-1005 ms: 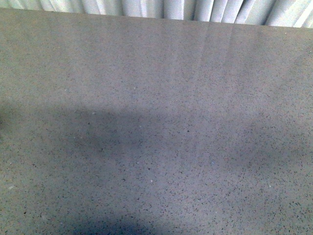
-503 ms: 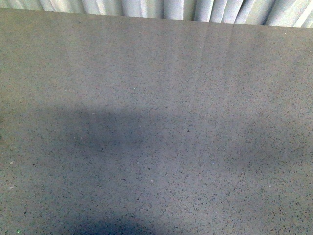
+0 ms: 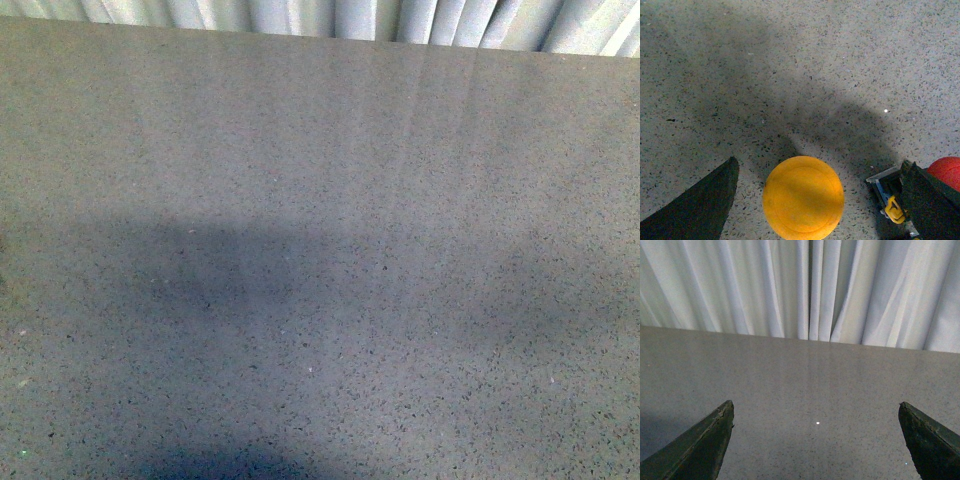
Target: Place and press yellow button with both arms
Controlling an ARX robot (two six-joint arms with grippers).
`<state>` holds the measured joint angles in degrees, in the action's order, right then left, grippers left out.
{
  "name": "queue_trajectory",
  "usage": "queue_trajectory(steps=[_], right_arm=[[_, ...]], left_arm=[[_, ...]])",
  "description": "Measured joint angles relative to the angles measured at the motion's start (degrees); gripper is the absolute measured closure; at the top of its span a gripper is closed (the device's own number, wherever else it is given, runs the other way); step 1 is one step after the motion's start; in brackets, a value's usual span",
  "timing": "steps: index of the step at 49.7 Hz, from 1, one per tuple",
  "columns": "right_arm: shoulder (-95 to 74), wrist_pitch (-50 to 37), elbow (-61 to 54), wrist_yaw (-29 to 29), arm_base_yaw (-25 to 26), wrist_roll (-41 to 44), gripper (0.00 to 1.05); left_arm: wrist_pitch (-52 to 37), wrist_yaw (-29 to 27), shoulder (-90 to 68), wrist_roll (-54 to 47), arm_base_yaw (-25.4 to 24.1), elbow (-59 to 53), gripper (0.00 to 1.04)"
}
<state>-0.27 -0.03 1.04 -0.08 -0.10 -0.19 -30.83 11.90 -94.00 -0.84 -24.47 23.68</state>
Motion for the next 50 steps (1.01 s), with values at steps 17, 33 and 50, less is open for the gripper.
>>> queue_trajectory(steps=[17, 33, 50], right_arm=[[0.00, 0.00, 0.00, -0.02, 0.00, 0.00, 0.09], [0.00, 0.00, 0.00, 0.00, 0.00, 0.00, 0.09], [0.00, 0.00, 0.00, -0.02, 0.00, 0.00, 0.09]], left_arm=[[-1.18, -1.03, -2.45, 0.02, -0.13, 0.02, 0.25], [-1.18, -1.49, -2.56, 0.02, 0.09, 0.02, 0.68], [3.39, -1.01, 4.04, -1.97, -0.42, 1.99, 0.70]])
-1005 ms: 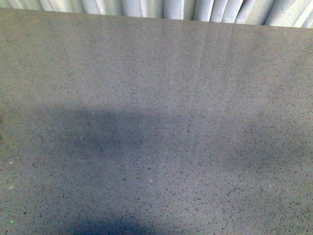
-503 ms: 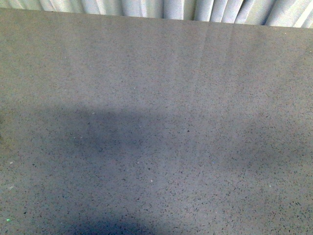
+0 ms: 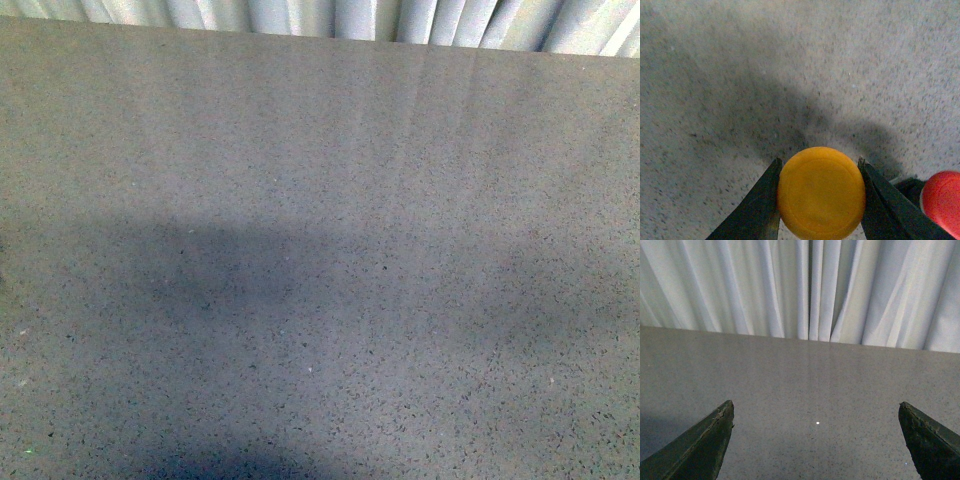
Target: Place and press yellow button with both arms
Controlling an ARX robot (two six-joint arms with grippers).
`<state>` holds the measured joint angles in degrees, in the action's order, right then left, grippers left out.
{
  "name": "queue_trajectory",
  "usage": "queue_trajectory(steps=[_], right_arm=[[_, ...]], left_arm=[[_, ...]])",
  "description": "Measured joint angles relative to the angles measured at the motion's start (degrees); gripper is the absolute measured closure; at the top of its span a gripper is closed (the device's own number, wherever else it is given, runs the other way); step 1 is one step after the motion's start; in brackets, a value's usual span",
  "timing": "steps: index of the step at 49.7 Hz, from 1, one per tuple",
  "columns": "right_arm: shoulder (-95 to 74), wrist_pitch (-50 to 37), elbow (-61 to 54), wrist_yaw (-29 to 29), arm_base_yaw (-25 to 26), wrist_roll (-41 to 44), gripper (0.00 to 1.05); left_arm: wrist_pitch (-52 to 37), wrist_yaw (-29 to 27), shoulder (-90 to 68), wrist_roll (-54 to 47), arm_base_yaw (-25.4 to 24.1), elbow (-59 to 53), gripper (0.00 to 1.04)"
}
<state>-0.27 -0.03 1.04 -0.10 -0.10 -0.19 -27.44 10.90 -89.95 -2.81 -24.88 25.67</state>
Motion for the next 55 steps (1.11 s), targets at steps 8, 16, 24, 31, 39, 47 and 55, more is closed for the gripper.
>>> queue_trajectory(steps=[8, 16, 24, 31, 39, 47, 55], right_arm=[[0.00, 0.00, 0.00, 0.02, 0.00, 0.00, 0.09], [0.00, 0.00, 0.00, 0.00, 0.00, 0.00, 0.09], [0.00, 0.00, 0.00, 0.02, 0.00, 0.00, 0.09], [0.00, 0.00, 0.00, 0.00, 0.00, 0.00, 0.09], [0.00, 0.00, 0.00, 0.00, 0.00, 0.00, 0.09], [0.00, 0.00, 0.00, 0.00, 0.00, 0.00, 0.09], [0.00, 0.00, 0.00, 0.00, 0.00, 0.00, 0.09]], left_arm=[[5.11, -0.48, 8.24, 0.70, 4.83, 5.09, 0.70], [5.73, -2.51, 11.30, 3.06, 15.12, 5.35, 0.70], [1.57, -8.26, 8.04, 7.34, 33.44, 3.63, 0.70], [-2.43, -11.78, 1.86, 9.79, 43.06, 3.21, 0.70], [-6.10, -14.08, -6.93, 11.43, 50.05, 3.13, 0.70], [-7.10, -14.38, -10.25, 12.28, 51.28, 2.71, 0.70], [-7.67, -14.27, -11.45, 13.29, 51.60, 1.88, 0.69]])
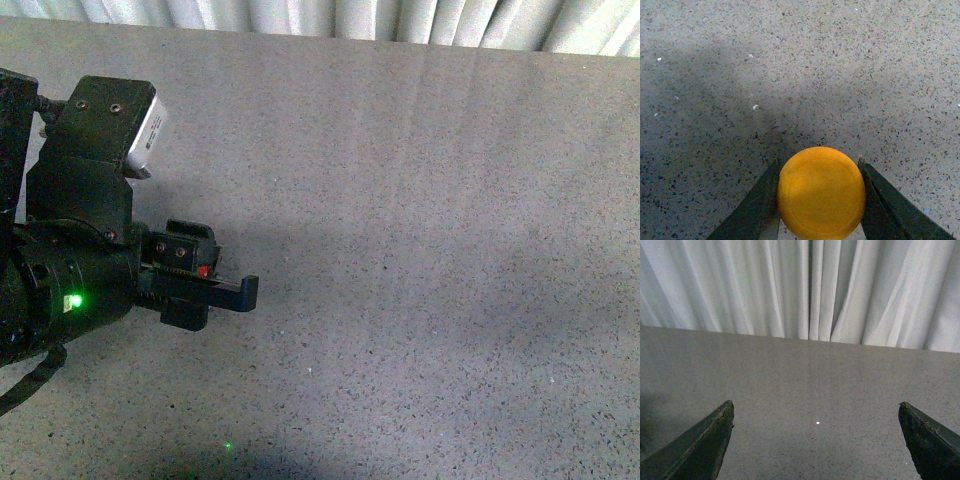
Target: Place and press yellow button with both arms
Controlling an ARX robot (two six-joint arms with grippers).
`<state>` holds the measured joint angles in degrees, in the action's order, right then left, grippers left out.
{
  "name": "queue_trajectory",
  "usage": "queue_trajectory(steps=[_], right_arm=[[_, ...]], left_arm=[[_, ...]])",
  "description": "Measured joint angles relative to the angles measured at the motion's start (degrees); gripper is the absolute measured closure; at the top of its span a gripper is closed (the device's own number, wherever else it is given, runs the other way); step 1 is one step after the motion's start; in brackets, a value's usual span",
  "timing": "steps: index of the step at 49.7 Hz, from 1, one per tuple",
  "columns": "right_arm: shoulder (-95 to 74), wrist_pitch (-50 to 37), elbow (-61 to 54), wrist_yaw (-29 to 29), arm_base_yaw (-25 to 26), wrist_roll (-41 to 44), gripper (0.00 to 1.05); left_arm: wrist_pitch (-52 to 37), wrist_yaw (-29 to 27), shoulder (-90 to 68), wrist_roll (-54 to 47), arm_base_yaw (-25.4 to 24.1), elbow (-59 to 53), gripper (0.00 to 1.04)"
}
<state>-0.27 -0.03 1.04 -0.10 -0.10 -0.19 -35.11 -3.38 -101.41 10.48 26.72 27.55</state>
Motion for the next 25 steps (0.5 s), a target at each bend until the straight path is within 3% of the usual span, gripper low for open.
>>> queue_trajectory(steps=[10, 16, 25], right_arm=[[0.00, 0.00, 0.00, 0.00, 0.00, 0.00, 0.09], [0.00, 0.00, 0.00, 0.00, 0.00, 0.00, 0.09], [0.00, 0.00, 0.00, 0.00, 0.00, 0.00, 0.09]], left_arm=[[0.63, 0.66, 2.64, 0.31, -0.17, -0.74, 0.30], [4.85, 2.45, 11.19, 0.61, -3.06, -0.72, 0.07], [12.81, 9.42, 28.20, 1.64, -12.76, 0.15, 0.09]])
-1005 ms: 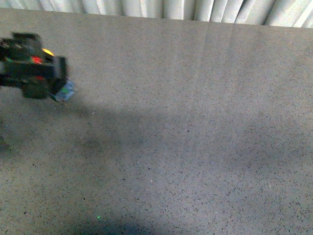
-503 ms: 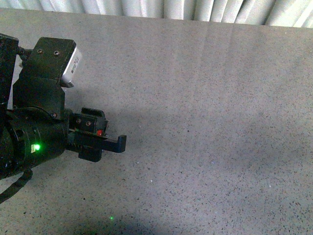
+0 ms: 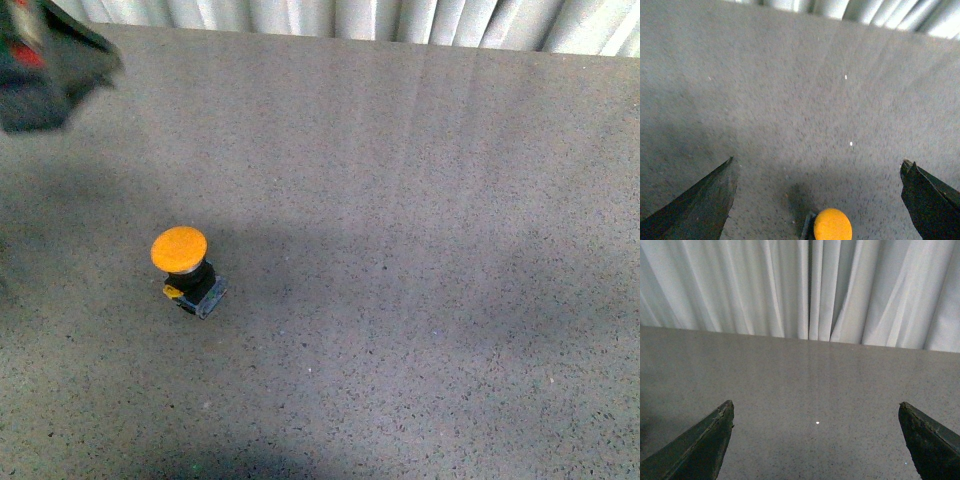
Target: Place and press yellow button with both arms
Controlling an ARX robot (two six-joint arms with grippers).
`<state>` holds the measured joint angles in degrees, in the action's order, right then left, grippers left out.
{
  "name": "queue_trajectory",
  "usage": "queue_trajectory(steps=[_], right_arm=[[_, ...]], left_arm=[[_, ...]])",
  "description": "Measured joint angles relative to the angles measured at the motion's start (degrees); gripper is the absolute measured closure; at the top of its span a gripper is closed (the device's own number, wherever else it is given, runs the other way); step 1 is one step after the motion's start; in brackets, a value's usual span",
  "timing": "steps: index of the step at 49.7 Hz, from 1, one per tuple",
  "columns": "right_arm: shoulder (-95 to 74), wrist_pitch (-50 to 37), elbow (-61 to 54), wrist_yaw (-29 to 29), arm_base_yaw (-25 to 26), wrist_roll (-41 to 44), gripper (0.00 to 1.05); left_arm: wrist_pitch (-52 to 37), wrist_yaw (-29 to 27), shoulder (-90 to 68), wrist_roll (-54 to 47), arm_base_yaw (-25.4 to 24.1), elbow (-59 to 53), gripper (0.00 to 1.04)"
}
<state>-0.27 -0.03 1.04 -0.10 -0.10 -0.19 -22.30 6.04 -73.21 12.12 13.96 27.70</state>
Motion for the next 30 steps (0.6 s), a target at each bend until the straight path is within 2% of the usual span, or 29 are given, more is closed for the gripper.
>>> queue_trajectory(steps=[2, 4, 5, 7, 11, 16, 21, 23, 26, 30], right_arm=[[0.00, 0.00, 0.00, 0.00, 0.00, 0.00, 0.09], [0.00, 0.00, 0.00, 0.00, 0.00, 0.00, 0.09], [0.00, 0.00, 0.00, -0.02, 0.00, -0.02, 0.09], [0.00, 0.00, 0.00, 0.09, 0.00, 0.00, 0.09], [0.00, 0.00, 0.00, 0.00, 0.00, 0.00, 0.09], [0.00, 0.00, 0.00, -0.07, 0.00, 0.00, 0.09], [-1.53, 2.64, 0.92, 1.68, 0.42, -0.87, 0.09], [-6.69, 11.47, 4.85, 5.27, 0.79, -3.56, 0.09], [-18.78, 20.55, 11.06, 5.68, -0.17, -6.64, 0.09], [-33.33, 16.55, 15.30, 3.19, -3.63, -6.03, 0.09]], left_arm=[[1.11, 1.62, 2.86, 0.26, -2.38, 0.11, 0.09], [-0.87, 0.57, 4.13, -0.42, -3.67, -0.39, 0.12], [-4.52, -2.97, 5.09, -1.81, -4.50, -1.36, 0.15], [-10.25, -6.49, 6.34, -3.82, -6.01, -3.17, 0.21], [-18.14, -6.32, 10.75, -7.39, -11.02, -7.78, 0.33], [-18.80, -6.82, 15.98, -9.53, -13.75, -11.72, 0.47], [-18.80, -5.99, 19.15, -10.58, -13.81, -14.64, 0.62], [-18.67, -6.03, 20.17, -10.86, -13.81, -15.82, 0.69], [-18.16, -6.19, 21.70, -11.04, -13.94, -17.31, 0.80], [-17.38, -5.95, 24.57, -11.28, -13.90, -18.97, 0.96]])
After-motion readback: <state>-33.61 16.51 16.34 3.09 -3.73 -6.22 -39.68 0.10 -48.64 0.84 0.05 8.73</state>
